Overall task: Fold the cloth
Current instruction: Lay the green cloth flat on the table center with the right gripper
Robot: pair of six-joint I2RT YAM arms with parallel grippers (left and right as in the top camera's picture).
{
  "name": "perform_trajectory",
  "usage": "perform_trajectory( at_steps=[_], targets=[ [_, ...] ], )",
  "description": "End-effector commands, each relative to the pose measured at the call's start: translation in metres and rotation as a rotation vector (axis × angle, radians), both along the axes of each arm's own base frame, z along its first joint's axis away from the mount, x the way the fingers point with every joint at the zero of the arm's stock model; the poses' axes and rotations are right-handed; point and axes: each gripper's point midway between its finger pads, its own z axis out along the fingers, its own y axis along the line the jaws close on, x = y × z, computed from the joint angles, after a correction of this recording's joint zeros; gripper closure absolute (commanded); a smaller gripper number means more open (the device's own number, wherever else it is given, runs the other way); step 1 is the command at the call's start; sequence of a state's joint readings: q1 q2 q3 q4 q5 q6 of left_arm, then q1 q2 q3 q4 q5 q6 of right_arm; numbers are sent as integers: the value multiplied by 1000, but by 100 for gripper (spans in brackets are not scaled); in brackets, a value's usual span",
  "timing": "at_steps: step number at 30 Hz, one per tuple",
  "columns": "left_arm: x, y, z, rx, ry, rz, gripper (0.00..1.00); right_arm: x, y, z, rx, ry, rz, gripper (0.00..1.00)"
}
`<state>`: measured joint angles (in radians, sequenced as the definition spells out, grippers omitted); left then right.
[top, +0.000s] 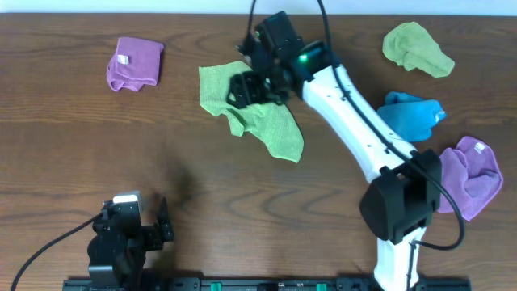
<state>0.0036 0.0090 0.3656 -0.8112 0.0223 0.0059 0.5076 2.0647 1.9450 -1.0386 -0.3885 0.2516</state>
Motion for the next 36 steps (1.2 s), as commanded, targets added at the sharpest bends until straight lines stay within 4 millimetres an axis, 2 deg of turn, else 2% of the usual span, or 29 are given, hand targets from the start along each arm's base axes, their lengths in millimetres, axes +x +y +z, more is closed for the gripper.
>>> perform_trajectory(
  at_steps=[1, 3, 6, 8, 21, 28, 32, 36],
  targets=[
    [0, 0, -1, 15, -1, -5, 5, -15, -30, -3, -128, -7, 87, 22],
    [0, 0, -1, 15, -1, -5, 5, -26, -37, -10, -187, 13, 133, 21],
    [0, 0, -1, 15, -1, -5, 5, -29, -26, -16, -197, -13, 187, 22],
    [0, 0, -1, 15, -1, -5, 5, -25, -17, -26, -200, -27, 200, 23],
    [0, 0, -1, 13, -1, -8, 5, -29, 29, -113, -206, 50, 299, 28],
    [0, 0, -1, 12, -1, -9, 5, -18, 42, -123, -183, 7, 297, 39],
    [0, 0, -1, 13, -1, -8, 5, -21, 47, -138, -188, 21, 303, 54],
    [0, 0, -1, 13, 0, -8, 5, -26, 55, -140, -187, 19, 321, 90]
  ],
)
